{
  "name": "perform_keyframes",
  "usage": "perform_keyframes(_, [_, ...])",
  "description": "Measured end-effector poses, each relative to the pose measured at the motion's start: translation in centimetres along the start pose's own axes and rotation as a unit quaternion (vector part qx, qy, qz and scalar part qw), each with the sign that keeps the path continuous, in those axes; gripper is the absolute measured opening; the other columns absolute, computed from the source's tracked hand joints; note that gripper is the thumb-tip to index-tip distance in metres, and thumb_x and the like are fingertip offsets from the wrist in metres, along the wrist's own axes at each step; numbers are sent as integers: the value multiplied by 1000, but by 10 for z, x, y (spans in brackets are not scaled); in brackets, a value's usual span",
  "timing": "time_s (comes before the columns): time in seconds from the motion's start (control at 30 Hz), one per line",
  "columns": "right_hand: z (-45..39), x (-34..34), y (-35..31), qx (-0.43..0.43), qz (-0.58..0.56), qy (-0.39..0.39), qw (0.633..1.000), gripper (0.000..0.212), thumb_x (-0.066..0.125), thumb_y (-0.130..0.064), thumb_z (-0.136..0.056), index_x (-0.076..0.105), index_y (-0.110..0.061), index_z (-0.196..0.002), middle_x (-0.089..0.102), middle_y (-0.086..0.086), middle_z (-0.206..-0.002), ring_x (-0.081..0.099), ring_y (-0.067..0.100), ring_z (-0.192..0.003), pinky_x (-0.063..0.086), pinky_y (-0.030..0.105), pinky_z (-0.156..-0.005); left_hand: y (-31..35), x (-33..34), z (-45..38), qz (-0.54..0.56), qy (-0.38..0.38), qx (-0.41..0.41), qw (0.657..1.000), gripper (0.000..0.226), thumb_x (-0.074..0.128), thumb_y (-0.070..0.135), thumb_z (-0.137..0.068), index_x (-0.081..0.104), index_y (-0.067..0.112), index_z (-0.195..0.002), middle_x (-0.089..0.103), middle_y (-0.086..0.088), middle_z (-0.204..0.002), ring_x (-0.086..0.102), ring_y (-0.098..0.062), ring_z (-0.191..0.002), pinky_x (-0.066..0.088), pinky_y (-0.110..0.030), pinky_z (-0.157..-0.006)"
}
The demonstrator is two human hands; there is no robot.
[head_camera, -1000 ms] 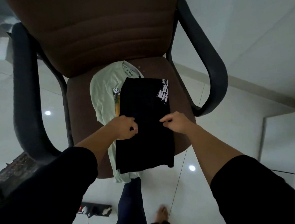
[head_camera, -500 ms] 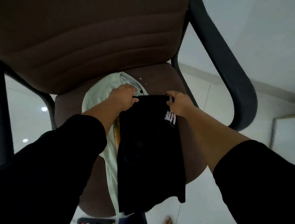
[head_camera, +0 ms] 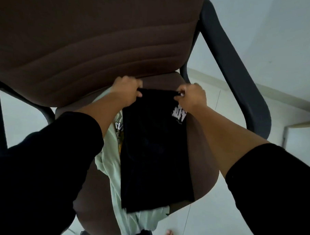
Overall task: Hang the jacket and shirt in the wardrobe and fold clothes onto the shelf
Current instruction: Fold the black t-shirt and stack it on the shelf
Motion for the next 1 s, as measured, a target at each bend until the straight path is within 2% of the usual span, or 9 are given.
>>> perform_keyframes(0.1, [1, -23, -11, -7, -35, 64, 997, 19, 62, -20, -87, 67, -19, -106, 64, 7, -106, 52, 27, -109, 44, 43, -94, 2, -30, 3, -38, 69, 13, 997, 27, 53, 26, -94, 53, 18, -120, 53, -9, -123, 53, -29, -112, 33, -41, -96])
perform_keyframes(0.2, [17, -28, -12, -36, -43, 65, 996, 17, 63, -16, -85, 67, -18, -101, 64, 5, -100, 51, 26, -107, 44, 42, -91, 4, -34, 25, -40, 90, 28, 995, 25, 54, 28, -94, 54, 17, -116, 54, -8, -118, 56, -28, -105, 32, -40, -94])
perform_keyframes(0.5, [136, 8, 20, -126, -50, 17, 991, 18, 69, -12, -78, 65, -18, -94, 54, -3, -80, 49, 24, -95, 45, 41, -83, 36, 21, 151, 101, 10, 62, 993, 17, 68, 28, -82, 54, 19, -84, 50, 5, -87, 54, -20, -89, 38, -31, -81])
perform_keyframes(0.63, [202, 47, 39, -140, -26, -9, 990, 20, 69, -15, -78, 65, -19, -97, 60, -1, -85, 50, 23, -97, 44, 36, -82, 58, 69, 210, 114, -12, 40, 993, 25, 71, 26, -80, 46, 23, -77, 51, 5, -83, 55, -19, -83, 39, -27, -74])
perform_keyframes(0.77, [242, 98, 62, -109, -17, -116, 987, 21, 68, -29, -83, 66, -24, -103, 56, -2, -98, 46, 21, -108, 41, 42, -95, 65, 128, 249, 170, -80, -24, 982, 16, 72, 26, -79, 58, 21, -83, 59, 8, -82, 62, -19, -88, 48, -32, -81])
perform_keyframes(0.8, [246, 108, 68, -93, -28, -129, 987, 23, 67, -35, -83, 66, -24, -104, 53, 0, -108, 43, 21, -114, 39, 42, -99, 64, 139, 255, 190, -78, -44, 978, 18, 72, 33, -79, 59, 21, -82, 60, 9, -83, 62, -18, -88, 49, -34, -82])
perform_keyframes(0.87, [249, 121, 75, -42, -101, -102, 989, 35, 70, -43, -80, 63, -24, -108, 42, 4, -123, 38, 23, -121, 38, 42, -103, 63, 153, 261, 207, 8, -85, 975, 28, 70, 45, -77, 60, 20, -86, 56, 4, -99, 57, -15, -92, 46, -36, -88])
perform_keyframes(0.93, [244, 125, 76, 0, -193, -75, 978, 54, 72, -45, -77, 51, -28, -123, 30, 7, -134, 36, 28, -126, 38, 42, -106, 63, 156, 255, 203, 107, -119, 966, 48, 73, 50, -73, 57, 21, -108, 41, -6, -126, 47, -22, -113, 41, -43, -99])
perform_keyframes(1.0, [236, 127, 71, 20, -242, -82, 967, 75, 73, -47, -76, 34, -39, -139, 22, 11, -141, 32, 33, -130, 35, 43, -109, 63, 158, 243, 267, 94, -147, 948, 81, 75, 53, -67, 36, 33, -136, 20, -17, -144, 31, -35, -132, 35, -52, -107])
Point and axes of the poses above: each hand's wrist, its own z-axis away from the middle knuckle, its own x-axis out of the palm, y = z × x, the point moved 2 cm from there along -z, towards the middle knuckle
